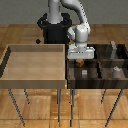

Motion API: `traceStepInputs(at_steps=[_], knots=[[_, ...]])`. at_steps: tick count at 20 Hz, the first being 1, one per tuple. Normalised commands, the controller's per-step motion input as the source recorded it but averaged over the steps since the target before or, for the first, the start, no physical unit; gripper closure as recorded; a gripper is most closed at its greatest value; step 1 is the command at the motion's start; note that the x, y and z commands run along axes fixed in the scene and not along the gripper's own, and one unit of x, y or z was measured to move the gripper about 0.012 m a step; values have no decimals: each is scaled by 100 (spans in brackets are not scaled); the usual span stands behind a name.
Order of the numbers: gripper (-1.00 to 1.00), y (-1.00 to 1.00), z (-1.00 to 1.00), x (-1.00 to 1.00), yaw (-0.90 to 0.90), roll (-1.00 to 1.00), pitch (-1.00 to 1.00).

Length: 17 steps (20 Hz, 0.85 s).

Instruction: Place the loaf of bread into the appropriate compartment.

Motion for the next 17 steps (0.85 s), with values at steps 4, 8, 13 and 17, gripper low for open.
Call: traceStepInputs(at_steps=[4, 8, 13, 17], knots=[[-100, 0, 0, 0, 0, 0, 0], [-100, 0, 0, 0, 0, 0, 0], [-100, 0, 0, 0, 0, 0, 0], [-100, 0, 0, 0, 0, 0, 0]])
